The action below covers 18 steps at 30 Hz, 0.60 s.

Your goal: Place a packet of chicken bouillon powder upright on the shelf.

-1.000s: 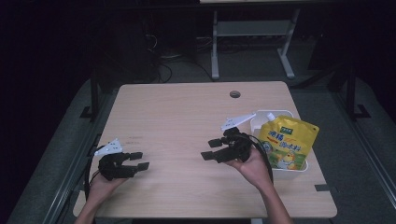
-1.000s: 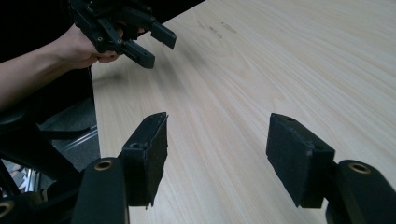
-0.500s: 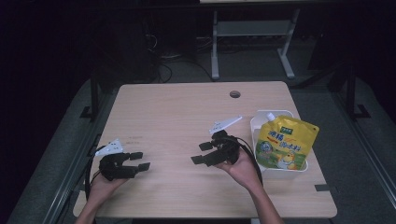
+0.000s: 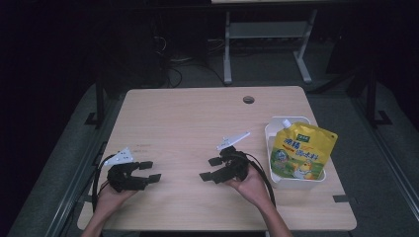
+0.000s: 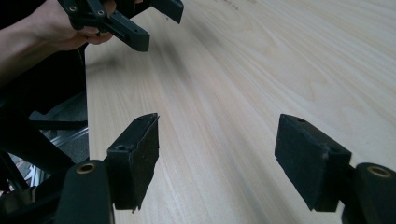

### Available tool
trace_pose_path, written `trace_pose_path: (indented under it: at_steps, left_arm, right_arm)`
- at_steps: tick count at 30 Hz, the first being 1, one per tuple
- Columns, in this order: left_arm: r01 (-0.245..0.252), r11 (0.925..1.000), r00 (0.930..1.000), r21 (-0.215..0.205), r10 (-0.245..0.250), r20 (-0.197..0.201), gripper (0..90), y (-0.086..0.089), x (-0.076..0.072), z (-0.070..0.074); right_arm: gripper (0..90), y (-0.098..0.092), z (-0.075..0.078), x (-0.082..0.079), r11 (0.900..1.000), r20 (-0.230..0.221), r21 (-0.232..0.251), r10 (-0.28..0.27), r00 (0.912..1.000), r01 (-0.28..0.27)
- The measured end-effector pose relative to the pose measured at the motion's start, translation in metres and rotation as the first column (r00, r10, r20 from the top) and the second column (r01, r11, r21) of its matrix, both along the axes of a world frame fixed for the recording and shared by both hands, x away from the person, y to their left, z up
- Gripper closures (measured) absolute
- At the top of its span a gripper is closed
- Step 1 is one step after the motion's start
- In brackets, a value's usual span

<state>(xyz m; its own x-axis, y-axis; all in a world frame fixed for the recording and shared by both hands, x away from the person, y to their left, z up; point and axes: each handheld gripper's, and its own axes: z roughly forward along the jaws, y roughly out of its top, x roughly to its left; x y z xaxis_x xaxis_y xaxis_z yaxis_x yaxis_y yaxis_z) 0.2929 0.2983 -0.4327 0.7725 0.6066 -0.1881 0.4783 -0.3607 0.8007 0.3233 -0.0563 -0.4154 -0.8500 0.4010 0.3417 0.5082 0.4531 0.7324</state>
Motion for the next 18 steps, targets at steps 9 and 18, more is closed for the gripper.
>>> trace_pose_path:
  at_steps: [9,18]
  left_arm:
    - [0.004,0.9997,1.0000,0.024,-0.004,0.000,31.2,-0.003,-0.001,-0.002]
    - [0.013,0.9992,0.9999,0.037,-0.013,0.003,31.0,-0.004,-0.002,-0.004]
  right_arm:
    - [28.9,0.003,-0.017,-0.008,1.000,-0.012,-0.030,0.000,0.9999,0.000]
    - [27.4,-0.006,-0.025,-0.026,1.000,0.000,-0.015,-0.002,1.0000,0.002]
